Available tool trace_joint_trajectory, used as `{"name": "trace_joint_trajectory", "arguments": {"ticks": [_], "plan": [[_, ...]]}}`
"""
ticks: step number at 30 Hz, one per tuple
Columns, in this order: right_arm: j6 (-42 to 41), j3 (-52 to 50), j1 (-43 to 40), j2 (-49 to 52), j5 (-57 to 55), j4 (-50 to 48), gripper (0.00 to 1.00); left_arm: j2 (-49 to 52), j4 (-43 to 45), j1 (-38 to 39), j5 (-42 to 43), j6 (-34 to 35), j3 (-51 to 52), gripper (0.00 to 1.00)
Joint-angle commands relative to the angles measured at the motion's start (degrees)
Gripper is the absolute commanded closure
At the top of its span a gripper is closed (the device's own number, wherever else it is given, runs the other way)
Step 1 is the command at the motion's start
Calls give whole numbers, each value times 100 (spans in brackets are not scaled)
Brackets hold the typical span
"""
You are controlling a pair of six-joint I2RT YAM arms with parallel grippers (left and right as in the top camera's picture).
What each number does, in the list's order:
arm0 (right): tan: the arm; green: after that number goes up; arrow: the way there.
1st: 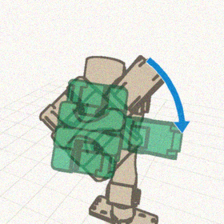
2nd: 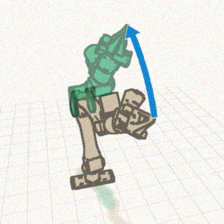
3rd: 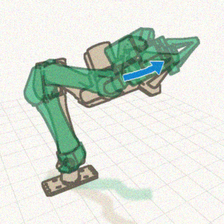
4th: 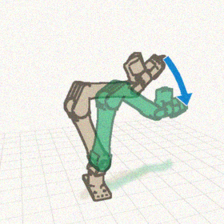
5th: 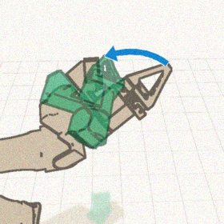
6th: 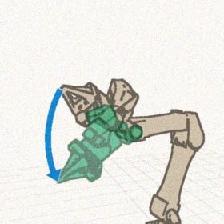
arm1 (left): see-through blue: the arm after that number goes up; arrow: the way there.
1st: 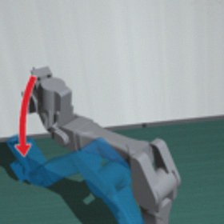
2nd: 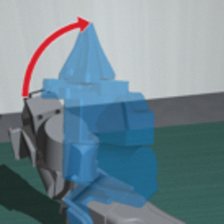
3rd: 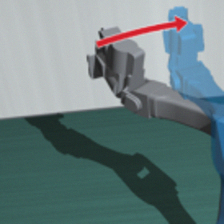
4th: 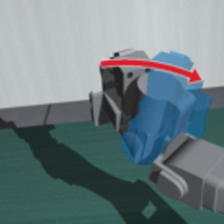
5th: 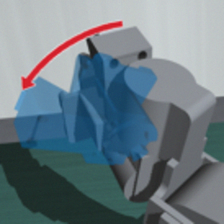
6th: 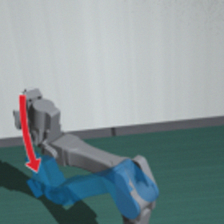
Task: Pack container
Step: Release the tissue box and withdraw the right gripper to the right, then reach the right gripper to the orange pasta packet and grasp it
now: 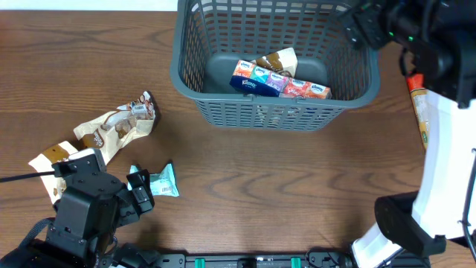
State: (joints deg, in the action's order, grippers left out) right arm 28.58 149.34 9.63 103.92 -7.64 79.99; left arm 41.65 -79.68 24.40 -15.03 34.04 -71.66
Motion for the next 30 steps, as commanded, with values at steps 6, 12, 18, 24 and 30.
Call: {"name": "trace_joint_trajectory", "arguments": {"ticks": [6, 12, 18, 24, 30], "plan": [[-1528, 7, -1174, 66, -2096, -201, 1, 20, -26, -35, -70, -96, -37, 1], [-2498, 4, -2616, 105, -1281, -297, 1, 20, -26, -35, -72, -96, -37, 1], [-2981, -131, -3534, 232, -358, -92, 1, 20, -26, -33, -70, -96, -37, 1], [-2704, -844, -3991, 407, 192, 131, 1, 20, -26, -35, -70, -96, -37, 1], [-3086, -2190, -4236, 584, 76, -358, 1, 20, -26, -35, -70, -96, -37, 1]]}}
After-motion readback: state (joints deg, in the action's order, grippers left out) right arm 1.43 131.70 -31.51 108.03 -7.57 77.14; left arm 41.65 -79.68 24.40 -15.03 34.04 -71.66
